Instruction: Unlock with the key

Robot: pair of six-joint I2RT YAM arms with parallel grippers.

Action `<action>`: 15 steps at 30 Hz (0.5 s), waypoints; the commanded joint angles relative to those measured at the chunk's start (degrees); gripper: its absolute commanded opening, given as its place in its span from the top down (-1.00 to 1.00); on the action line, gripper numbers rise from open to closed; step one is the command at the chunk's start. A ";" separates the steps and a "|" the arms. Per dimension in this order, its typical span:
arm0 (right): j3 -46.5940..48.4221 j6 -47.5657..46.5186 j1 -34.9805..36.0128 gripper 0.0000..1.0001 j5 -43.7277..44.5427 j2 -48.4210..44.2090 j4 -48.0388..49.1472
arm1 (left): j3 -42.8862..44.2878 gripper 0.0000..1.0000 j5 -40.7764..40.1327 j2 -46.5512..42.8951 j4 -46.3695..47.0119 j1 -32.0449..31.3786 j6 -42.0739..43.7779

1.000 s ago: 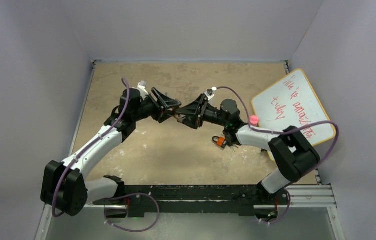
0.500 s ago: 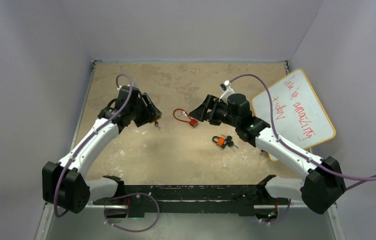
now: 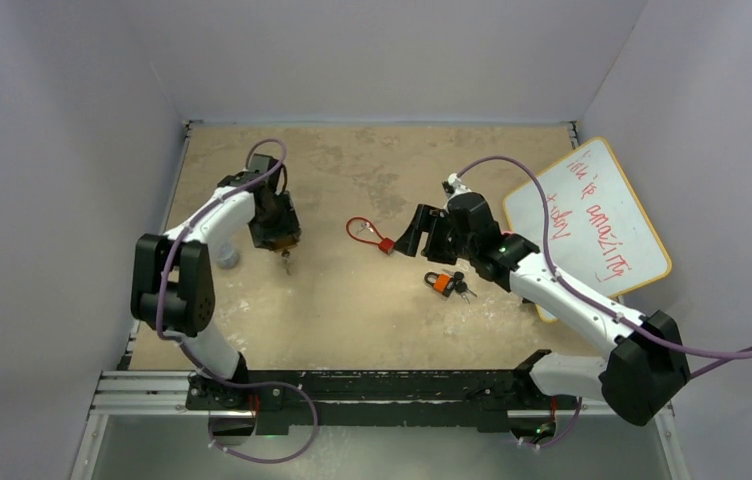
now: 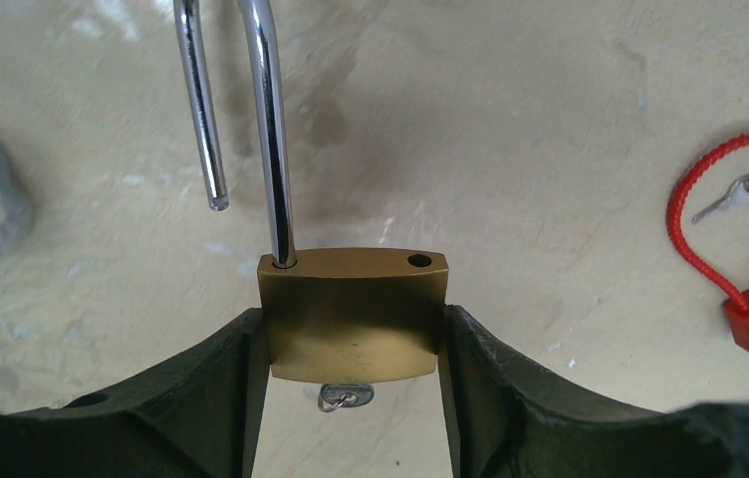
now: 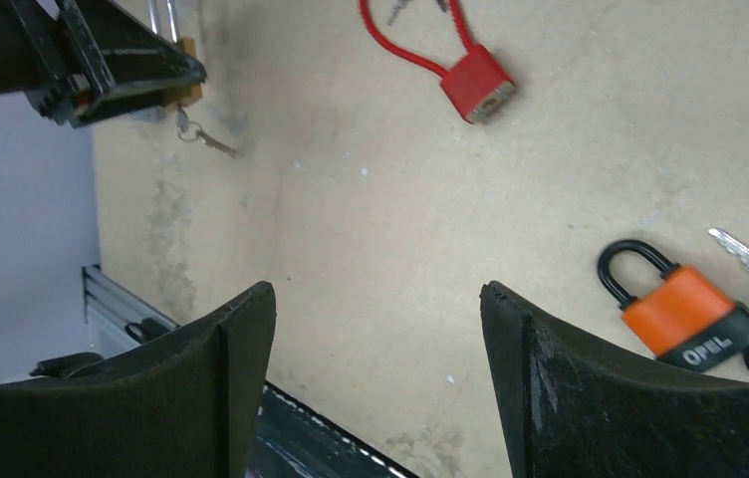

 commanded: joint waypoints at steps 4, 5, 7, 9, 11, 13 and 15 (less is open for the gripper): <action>2.78 -3.54 0.08 -0.53 7.06 0.22 -8.99 | 5.25 0.47 2.24 7.04 7.45 0.21 5.71; 3.00 -3.82 0.08 -0.53 8.01 0.37 -10.03 | 5.17 0.46 2.24 7.79 8.32 0.22 5.79; 3.70 -4.19 0.02 -0.53 9.96 0.90 -12.05 | 5.23 0.44 2.07 9.13 9.87 0.22 5.64; 4.00 -4.37 0.07 -0.53 11.69 1.33 -13.12 | 5.41 0.38 2.55 10.28 11.63 0.22 5.71; 3.98 -4.66 0.03 -0.54 13.63 1.68 -13.94 | 5.42 0.20 4.43 11.25 14.09 0.22 6.36; 3.69 -5.61 0.04 -0.56 15.46 2.13 -14.43 | 6.05 -0.11 4.74 12.16 15.29 0.17 6.42; 3.09 -6.76 0.09 -0.59 17.97 2.67 -14.77 | 7.37 -0.38 3.96 13.00 14.88 0.19 6.59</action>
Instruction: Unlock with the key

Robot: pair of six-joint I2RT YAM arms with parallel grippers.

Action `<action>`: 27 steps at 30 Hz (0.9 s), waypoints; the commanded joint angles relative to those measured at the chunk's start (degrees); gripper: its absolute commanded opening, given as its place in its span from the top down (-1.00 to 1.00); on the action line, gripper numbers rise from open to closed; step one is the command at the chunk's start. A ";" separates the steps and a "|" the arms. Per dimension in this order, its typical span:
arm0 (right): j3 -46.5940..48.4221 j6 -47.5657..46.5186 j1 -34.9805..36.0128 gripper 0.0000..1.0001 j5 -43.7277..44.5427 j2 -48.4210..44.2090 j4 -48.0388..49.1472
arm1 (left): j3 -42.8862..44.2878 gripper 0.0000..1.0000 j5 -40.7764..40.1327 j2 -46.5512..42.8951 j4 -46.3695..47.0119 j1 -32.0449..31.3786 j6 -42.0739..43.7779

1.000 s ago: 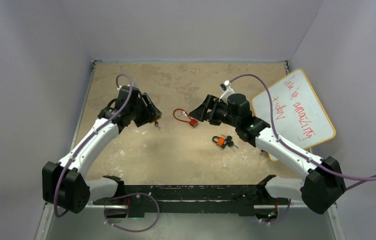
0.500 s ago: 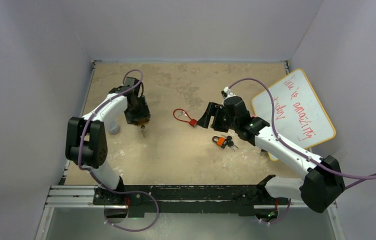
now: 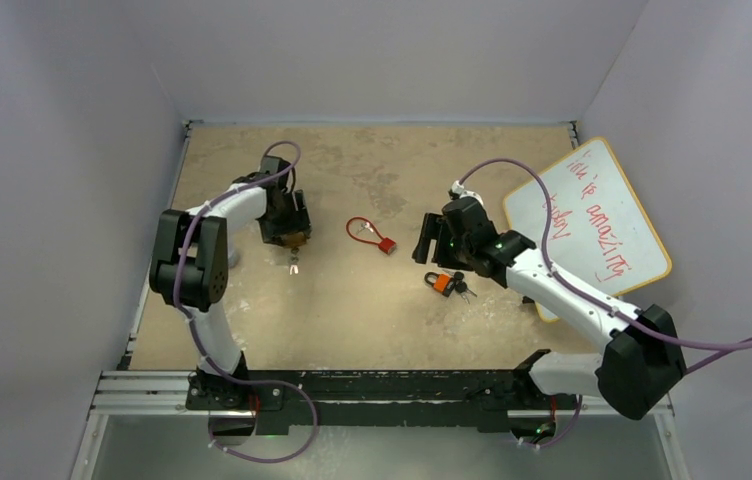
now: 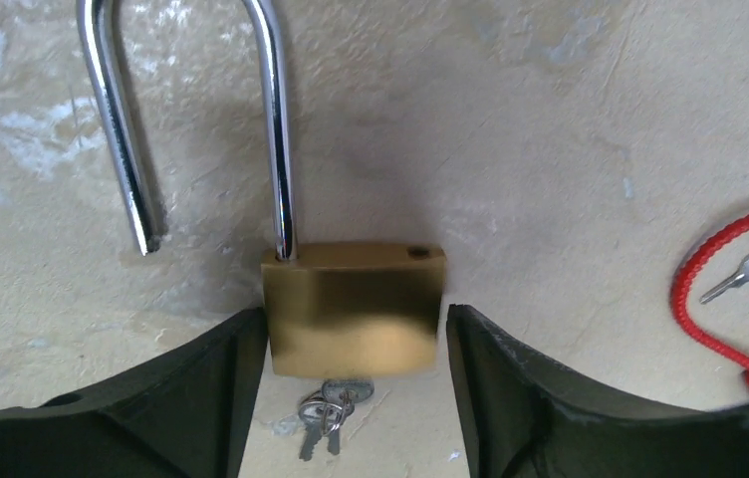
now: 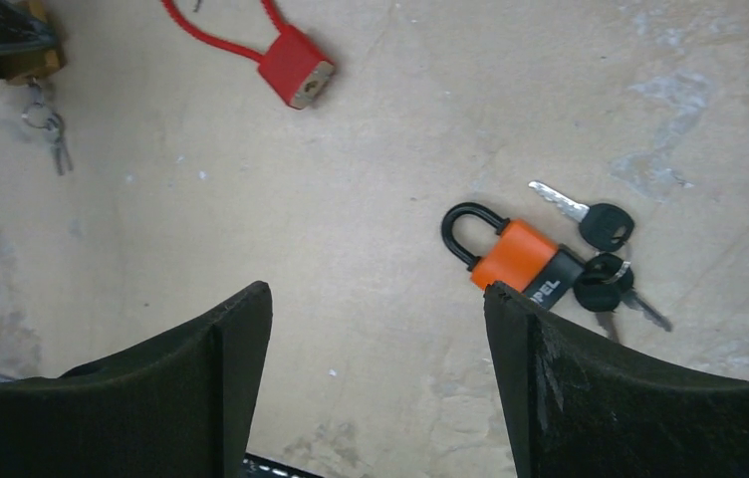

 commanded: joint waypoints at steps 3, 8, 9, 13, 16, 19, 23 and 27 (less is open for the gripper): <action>-0.13 -3.30 0.02 -0.64 10.20 1.51 -3.03 | 5.67 -0.69 0.23 -0.09 4.02 0.17 1.94; -0.20 -2.29 -0.93 -0.57 12.47 5.99 -5.82 | 5.44 -0.77 0.00 -6.64 2.22 0.18 2.16; -0.01 -1.74 -1.14 -0.53 13.47 7.20 -6.94 | 5.32 -0.77 0.02 -7.95 1.63 0.14 2.08; 0.54 3.12 -1.86 -0.35 18.38 11.30 -12.19 | 2.69 -0.76 4.52 -13.85 0.66 0.13 0.80; 1.15 7.53 -1.95 -0.20 26.81 13.12 -17.49 | -1.50 -0.74 8.29 -18.72 2.74 0.05 -1.08; 0.32 8.54 -2.16 -0.13 28.22 13.19 -16.33 | -5.57 -0.73 10.55 -22.68 5.40 0.04 -2.91; -1.86 9.06 -2.92 -0.05 24.10 13.38 -10.15 | -7.71 -0.72 11.62 -24.16 5.78 0.04 -3.57; -3.02 9.41 -3.33 0.10 20.81 15.67 -5.95 | -8.45 -0.69 12.48 -24.20 5.18 0.00 -3.52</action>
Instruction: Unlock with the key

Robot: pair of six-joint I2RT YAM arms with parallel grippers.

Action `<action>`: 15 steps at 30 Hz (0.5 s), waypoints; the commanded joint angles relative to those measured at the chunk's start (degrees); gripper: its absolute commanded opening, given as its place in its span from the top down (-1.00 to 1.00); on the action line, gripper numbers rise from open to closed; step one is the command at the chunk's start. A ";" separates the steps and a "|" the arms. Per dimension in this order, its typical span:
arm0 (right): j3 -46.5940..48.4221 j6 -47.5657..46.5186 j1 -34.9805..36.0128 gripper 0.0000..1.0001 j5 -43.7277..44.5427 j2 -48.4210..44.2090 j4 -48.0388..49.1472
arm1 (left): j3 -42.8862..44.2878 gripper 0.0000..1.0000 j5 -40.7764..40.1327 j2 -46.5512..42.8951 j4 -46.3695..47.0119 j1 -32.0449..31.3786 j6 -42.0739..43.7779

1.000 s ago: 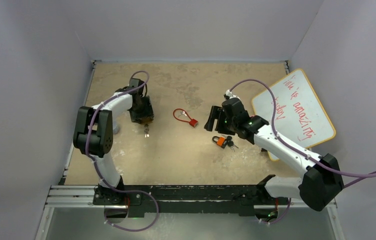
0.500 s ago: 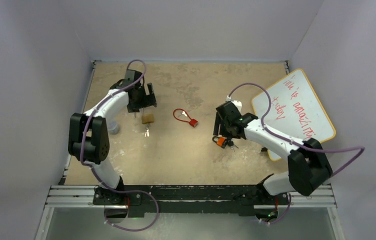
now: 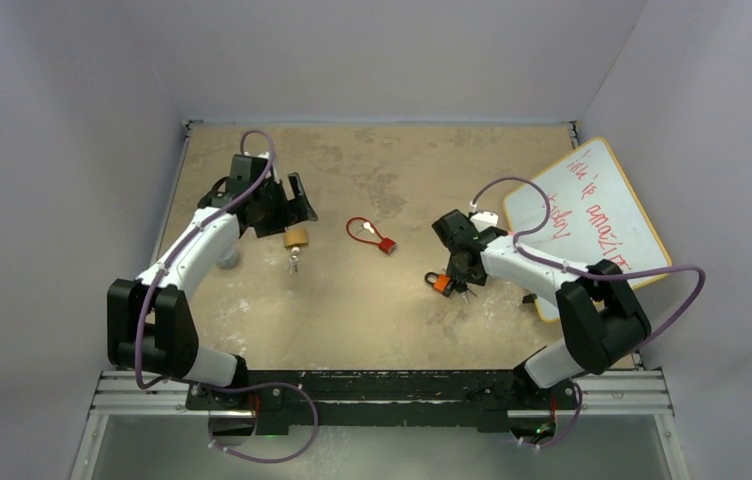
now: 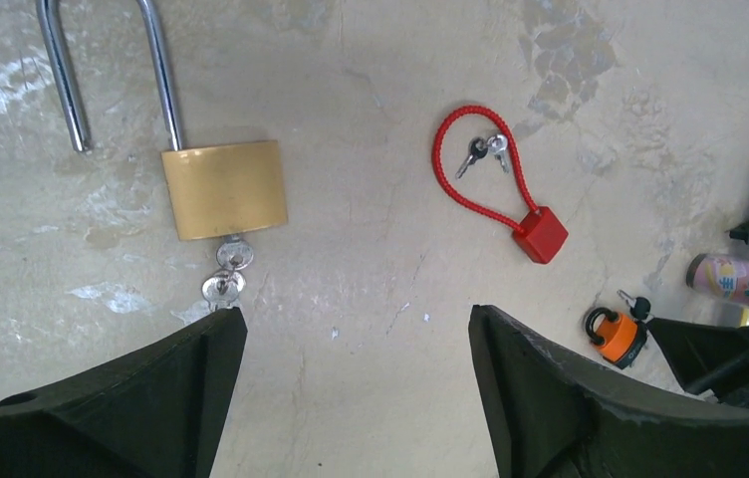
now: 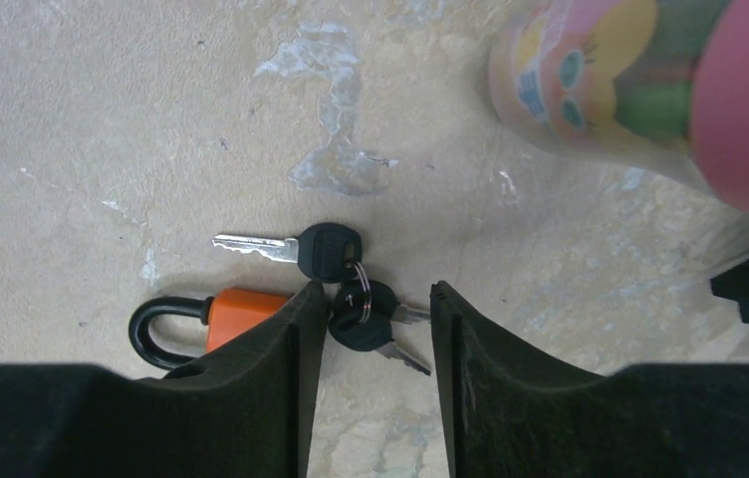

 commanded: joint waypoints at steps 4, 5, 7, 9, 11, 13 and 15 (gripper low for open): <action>-2.15 1.36 -0.98 0.18 -5.60 3.34 6.54 | -1.60 -0.68 3.67 -1.15 1.61 -0.04 -1.10; -2.23 0.98 -0.92 0.17 -7.15 3.48 6.73 | -1.86 -0.68 3.96 -1.26 1.69 -0.04 -1.12; -2.41 0.60 -1.00 0.07 -8.49 3.71 6.43 | -2.32 -0.68 4.28 -1.51 1.79 -0.13 -1.27; -2.58 0.08 -0.91 -0.08 -8.73 4.00 5.89 | -2.80 -0.68 4.37 -1.77 1.79 -0.21 -1.22; -2.76 -1.01 -0.95 -0.15 -8.58 4.23 6.07 | -3.21 -0.68 4.39 -2.00 1.77 -0.26 -1.14; -2.36 -2.44 -0.90 -0.12 -8.77 5.16 6.59 | -3.59 -0.68 4.44 -2.07 1.83 -0.31 -1.18; -1.37 -3.69 -0.97 -0.03 -8.92 6.67 6.98 | -3.77 -0.68 4.56 -2.08 1.81 -0.29 -1.05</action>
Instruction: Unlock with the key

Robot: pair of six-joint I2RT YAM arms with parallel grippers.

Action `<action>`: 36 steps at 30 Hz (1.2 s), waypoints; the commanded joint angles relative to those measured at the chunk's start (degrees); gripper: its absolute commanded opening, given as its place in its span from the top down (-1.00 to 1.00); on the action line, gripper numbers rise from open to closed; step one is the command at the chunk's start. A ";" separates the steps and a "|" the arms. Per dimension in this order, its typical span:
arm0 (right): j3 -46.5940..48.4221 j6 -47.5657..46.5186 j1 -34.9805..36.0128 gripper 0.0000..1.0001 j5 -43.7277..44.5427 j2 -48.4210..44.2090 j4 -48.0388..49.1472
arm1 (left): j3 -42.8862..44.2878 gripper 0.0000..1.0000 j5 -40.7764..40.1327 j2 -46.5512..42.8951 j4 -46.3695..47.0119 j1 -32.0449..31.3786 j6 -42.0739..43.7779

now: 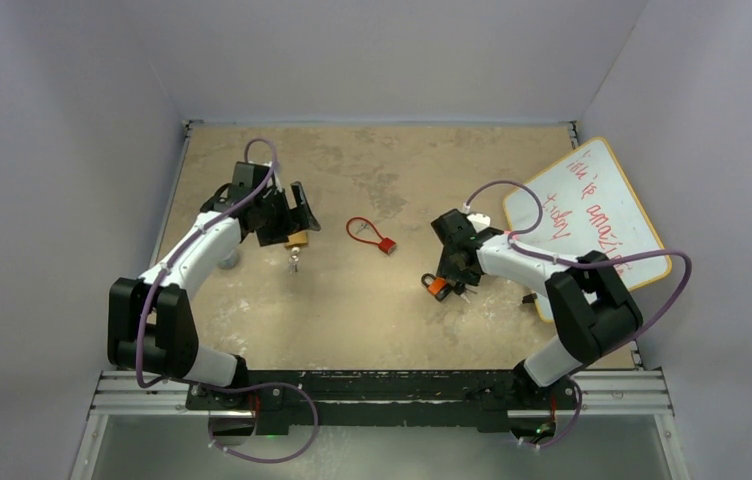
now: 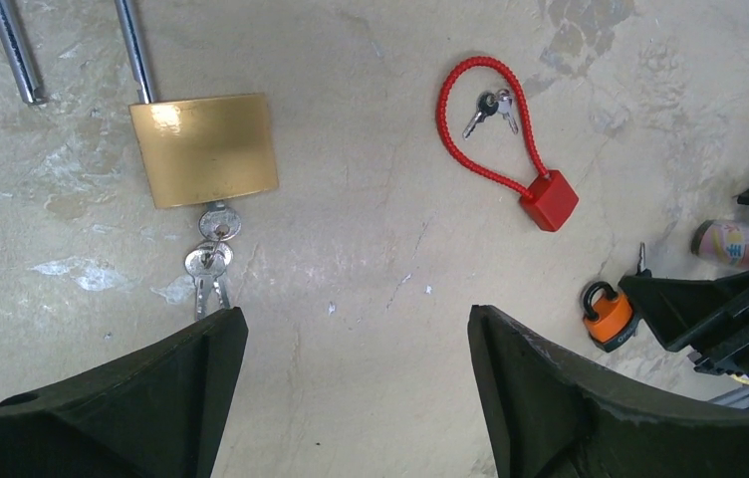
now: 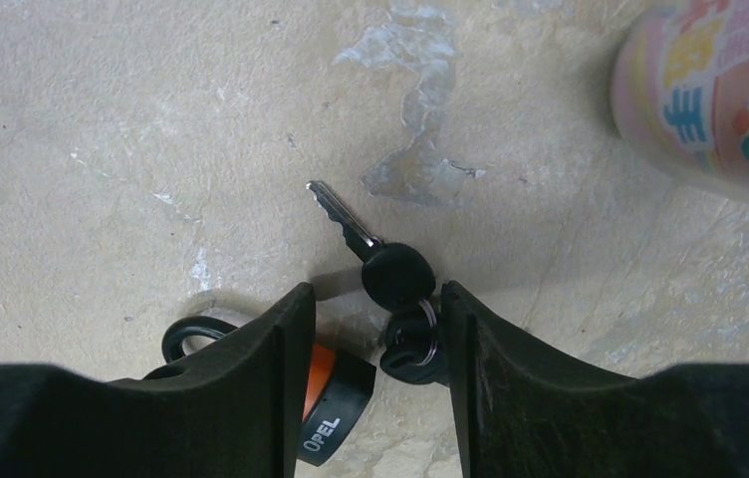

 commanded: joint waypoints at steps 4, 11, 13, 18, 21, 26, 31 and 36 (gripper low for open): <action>2.43 -5.08 -0.08 0.07 0.63 5.77 -1.84 | -0.60 -0.68 1.20 -2.19 1.81 -0.20 -0.76; 3.29 -7.39 -0.07 0.40 -2.35 6.14 -2.21 | -1.27 -0.68 1.78 -3.05 1.71 -0.20 -0.98; 3.06 -7.21 -0.09 0.51 -3.79 5.87 -2.51 | -1.51 -0.68 2.19 -3.33 1.85 -0.28 -1.25; 1.15 -5.72 -0.10 0.63 -4.17 3.69 0.19 | -2.54 -0.67 3.93 -3.63 2.92 -1.41 -2.71; -1.17 -4.68 -0.06 0.72 -4.55 1.31 4.40 | -4.06 -0.67 6.37 -3.62 4.80 -3.25 -5.44; -6.13 -3.75 -0.12 0.77 -4.43 -5.20 12.16 | -9.16 -0.67 14.54 -3.11 15.75 -8.46 -15.66; -10.11 -3.55 -0.10 0.78 -5.26 -11.71 16.07 | -12.72 -0.67 17.19 -0.42 28.07 -14.28 -25.16; -11.70 -4.66 -0.08 0.77 -6.42 -17.12 17.55 | -11.42 -0.67 18.80 3.81 35.73 -16.59 -28.38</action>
